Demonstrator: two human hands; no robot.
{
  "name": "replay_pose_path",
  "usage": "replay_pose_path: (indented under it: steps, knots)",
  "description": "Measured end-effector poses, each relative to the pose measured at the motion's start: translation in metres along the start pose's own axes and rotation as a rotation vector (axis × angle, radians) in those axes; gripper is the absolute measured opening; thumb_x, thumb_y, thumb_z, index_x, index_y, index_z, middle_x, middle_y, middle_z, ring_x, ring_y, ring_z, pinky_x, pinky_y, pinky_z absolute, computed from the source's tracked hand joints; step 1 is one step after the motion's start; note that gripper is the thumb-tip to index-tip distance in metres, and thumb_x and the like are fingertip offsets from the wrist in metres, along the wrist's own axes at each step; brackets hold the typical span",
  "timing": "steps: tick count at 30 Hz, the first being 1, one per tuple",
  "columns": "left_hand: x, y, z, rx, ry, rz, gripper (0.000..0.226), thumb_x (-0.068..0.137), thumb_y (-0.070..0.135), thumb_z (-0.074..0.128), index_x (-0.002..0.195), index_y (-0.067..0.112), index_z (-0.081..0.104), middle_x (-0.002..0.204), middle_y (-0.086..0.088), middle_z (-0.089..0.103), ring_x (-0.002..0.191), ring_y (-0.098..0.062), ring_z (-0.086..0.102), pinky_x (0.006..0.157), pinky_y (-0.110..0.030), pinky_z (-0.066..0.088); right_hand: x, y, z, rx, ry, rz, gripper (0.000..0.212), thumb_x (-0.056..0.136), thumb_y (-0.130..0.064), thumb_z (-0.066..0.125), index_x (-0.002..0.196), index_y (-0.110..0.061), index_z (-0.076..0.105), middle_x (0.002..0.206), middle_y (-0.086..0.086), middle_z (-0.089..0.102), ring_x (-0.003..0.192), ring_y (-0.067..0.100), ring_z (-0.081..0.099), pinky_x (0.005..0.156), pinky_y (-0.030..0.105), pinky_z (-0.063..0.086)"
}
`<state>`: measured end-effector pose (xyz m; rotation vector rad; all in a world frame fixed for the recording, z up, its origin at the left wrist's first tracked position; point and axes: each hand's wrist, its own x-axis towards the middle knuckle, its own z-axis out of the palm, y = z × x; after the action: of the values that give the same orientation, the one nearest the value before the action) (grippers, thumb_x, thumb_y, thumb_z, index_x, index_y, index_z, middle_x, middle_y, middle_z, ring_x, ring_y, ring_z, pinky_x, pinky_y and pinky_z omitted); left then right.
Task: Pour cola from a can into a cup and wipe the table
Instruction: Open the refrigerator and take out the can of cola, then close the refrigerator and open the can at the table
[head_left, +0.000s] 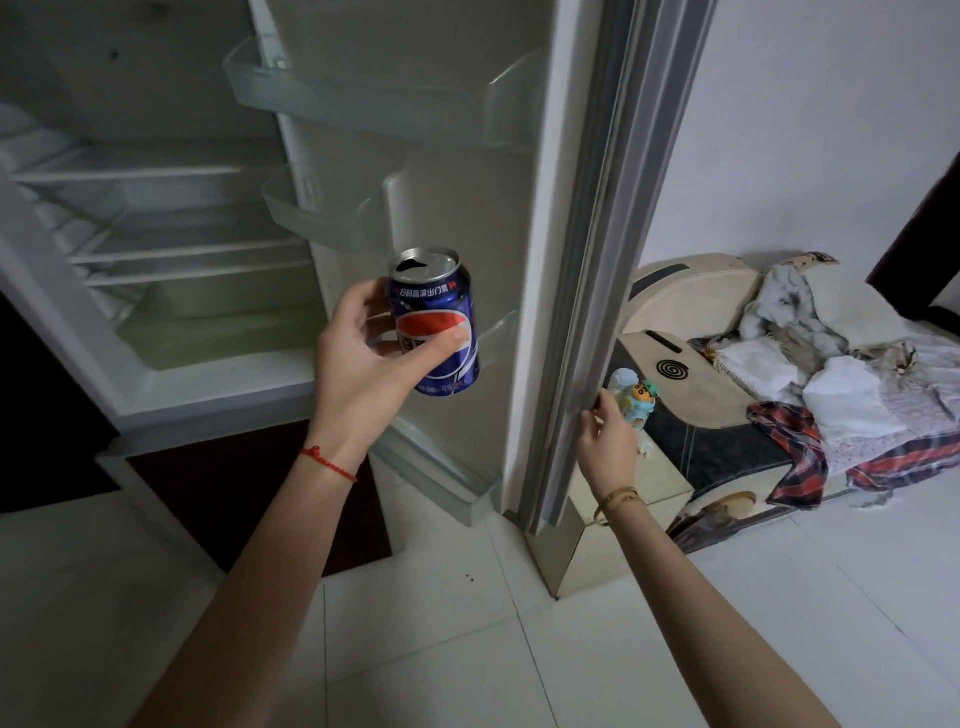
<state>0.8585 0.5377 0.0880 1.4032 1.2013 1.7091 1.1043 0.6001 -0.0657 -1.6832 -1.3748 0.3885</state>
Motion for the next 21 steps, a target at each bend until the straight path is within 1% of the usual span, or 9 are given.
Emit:
replay_pose_path:
  steps: [2, 4, 7, 10, 11, 15, 17, 19, 21]
  knots:
    - [-0.009, 0.000, -0.011, 0.014, 0.010, -0.001, 0.061, 0.055, 0.032, 0.092, 0.108, 0.029, 0.062, 0.105, 0.012, 0.072, 0.098, -0.005, 0.069, 0.078, -0.015, 0.052, -0.013, -0.002, 0.003, -0.006, 0.013, -0.019, 0.032, 0.094, -0.010, 0.049, 0.125, -0.017, 0.054, 0.106, 0.006, 0.066, 0.096, 0.023, 0.063, 0.082, 0.035, 0.052]
    - [-0.018, -0.002, -0.024, 0.019, 0.015, -0.009, 0.061, 0.058, 0.026, 0.093, 0.111, 0.027, 0.062, 0.109, 0.010, 0.071, 0.100, -0.005, 0.068, 0.078, -0.016, 0.052, -0.027, -0.004, 0.007, -0.018, 0.028, -0.048, 0.032, 0.094, -0.012, 0.049, 0.126, -0.018, 0.053, 0.106, 0.005, 0.066, 0.095, 0.021, 0.062, 0.080, 0.032, 0.049]
    - [-0.030, -0.002, -0.045, 0.015, 0.024, -0.022, 0.063, 0.061, 0.020, 0.092, 0.115, 0.022, 0.061, 0.109, 0.010, 0.070, 0.100, -0.005, 0.068, 0.078, -0.014, 0.051, -0.050, -0.011, 0.010, -0.010, 0.041, -0.108, 0.029, 0.093, -0.010, 0.049, 0.121, -0.017, 0.054, 0.102, 0.006, 0.066, 0.091, 0.023, 0.062, 0.077, 0.035, 0.051]
    - [-0.044, -0.002, -0.068, 0.015, 0.020, -0.032, 0.061, 0.061, 0.020, 0.092, 0.113, 0.026, 0.061, 0.106, 0.015, 0.071, 0.098, -0.003, 0.068, 0.077, -0.013, 0.051, -0.074, -0.021, 0.016, -0.027, 0.039, -0.152, 0.021, 0.093, -0.011, 0.049, 0.113, -0.016, 0.054, 0.101, 0.005, 0.064, 0.092, 0.023, 0.060, 0.079, 0.037, 0.052]
    - [-0.050, -0.001, -0.076, 0.016, 0.015, -0.037, 0.061, 0.060, 0.021, 0.092, 0.112, 0.028, 0.061, 0.105, 0.016, 0.071, 0.098, -0.003, 0.068, 0.077, -0.013, 0.051, -0.083, -0.024, 0.020, -0.032, 0.039, -0.160, 0.021, 0.093, -0.012, 0.049, 0.113, -0.015, 0.054, 0.101, 0.005, 0.063, 0.093, 0.023, 0.060, 0.080, 0.036, 0.051]
    - [-0.072, 0.004, -0.112, 0.016, -0.002, -0.054, 0.065, 0.053, 0.032, 0.091, 0.109, 0.033, 0.060, 0.105, 0.020, 0.071, 0.097, -0.001, 0.068, 0.077, -0.013, 0.051, -0.120, -0.041, 0.033, -0.033, 0.032, -0.183, 0.028, 0.094, -0.016, 0.049, 0.123, -0.016, 0.052, 0.110, 0.005, 0.063, 0.102, 0.021, 0.058, 0.086, 0.035, 0.050]
    - [-0.082, 0.005, -0.132, 0.033, -0.012, -0.070, 0.065, 0.052, 0.036, 0.092, 0.109, 0.037, 0.059, 0.106, 0.024, 0.070, 0.098, 0.000, 0.067, 0.078, -0.014, 0.052, -0.138, -0.050, 0.041, -0.059, 0.025, -0.200, 0.029, 0.095, -0.020, 0.048, 0.124, -0.018, 0.050, 0.111, 0.004, 0.063, 0.103, 0.021, 0.058, 0.086, 0.031, 0.048]
    - [-0.091, 0.006, -0.153, 0.055, -0.024, -0.092, 0.066, 0.052, 0.039, 0.093, 0.109, 0.040, 0.060, 0.108, 0.024, 0.070, 0.101, 0.000, 0.067, 0.080, -0.016, 0.053, -0.156, -0.061, 0.049, -0.084, 0.027, -0.217, 0.036, 0.096, -0.024, 0.048, 0.131, -0.017, 0.048, 0.116, 0.003, 0.062, 0.107, 0.018, 0.057, 0.090, 0.030, 0.048]
    - [-0.100, 0.006, -0.175, 0.068, -0.030, -0.115, 0.068, 0.051, 0.044, 0.091, 0.113, 0.039, 0.062, 0.111, 0.019, 0.070, 0.104, -0.003, 0.067, 0.083, -0.020, 0.054, -0.175, -0.074, 0.057, -0.087, 0.035, -0.254, 0.042, 0.097, -0.027, 0.047, 0.138, -0.018, 0.044, 0.121, 0.002, 0.061, 0.111, 0.015, 0.055, 0.096, 0.031, 0.049]
